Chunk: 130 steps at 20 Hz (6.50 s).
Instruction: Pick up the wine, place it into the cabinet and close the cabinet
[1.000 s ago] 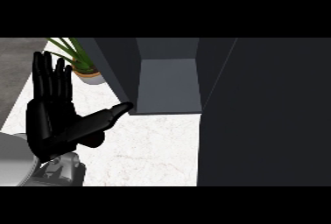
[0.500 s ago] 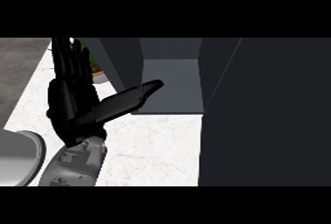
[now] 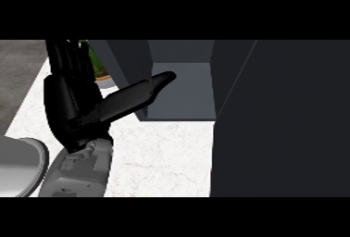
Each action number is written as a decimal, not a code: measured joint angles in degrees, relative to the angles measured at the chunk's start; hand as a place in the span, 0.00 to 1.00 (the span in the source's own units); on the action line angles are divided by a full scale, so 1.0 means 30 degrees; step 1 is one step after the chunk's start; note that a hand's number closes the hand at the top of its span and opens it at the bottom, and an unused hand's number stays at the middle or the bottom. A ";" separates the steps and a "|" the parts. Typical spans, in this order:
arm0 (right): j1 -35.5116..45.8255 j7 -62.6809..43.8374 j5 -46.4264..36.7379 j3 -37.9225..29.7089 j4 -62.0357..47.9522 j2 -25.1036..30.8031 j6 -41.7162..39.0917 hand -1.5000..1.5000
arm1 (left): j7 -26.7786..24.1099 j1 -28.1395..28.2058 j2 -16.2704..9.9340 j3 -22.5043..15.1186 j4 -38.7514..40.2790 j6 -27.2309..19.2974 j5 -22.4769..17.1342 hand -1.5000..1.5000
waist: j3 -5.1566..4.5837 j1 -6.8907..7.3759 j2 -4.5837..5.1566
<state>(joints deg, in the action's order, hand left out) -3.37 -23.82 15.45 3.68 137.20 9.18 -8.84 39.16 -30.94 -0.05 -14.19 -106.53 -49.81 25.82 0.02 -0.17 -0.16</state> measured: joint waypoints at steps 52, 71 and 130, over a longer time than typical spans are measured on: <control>0.2220 -0.2705 -0.0224 -0.1412 0.0401 0.0088 0.0421 0.00 | -0.8875 1.1150 -0.0092 0.6451 -0.0567 0.4450 -0.9020 0.00 | -0.0023 -0.0049 0.0019; 0.2646 -0.3401 -0.0077 -0.1957 0.0468 0.0154 0.0321 0.00 | -1.5253 1.1645 0.0005 0.7341 0.5054 0.6906 -1.3368 0.00 | -0.0016 -0.0097 0.0015; 0.3023 -0.3527 -0.0294 -0.1628 0.0267 -0.0306 0.0381 0.00 | -2.5237 1.0097 -0.3221 0.5177 1.5110 1.7421 -1.4338 1.00 | 0.0004 0.0010 -0.0047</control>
<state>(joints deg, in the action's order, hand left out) 5.70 -34.40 14.57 -1.21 138.00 8.26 -7.70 -36.56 -0.65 -9.71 1.34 -61.20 2.46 -17.20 0.03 -0.14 -0.31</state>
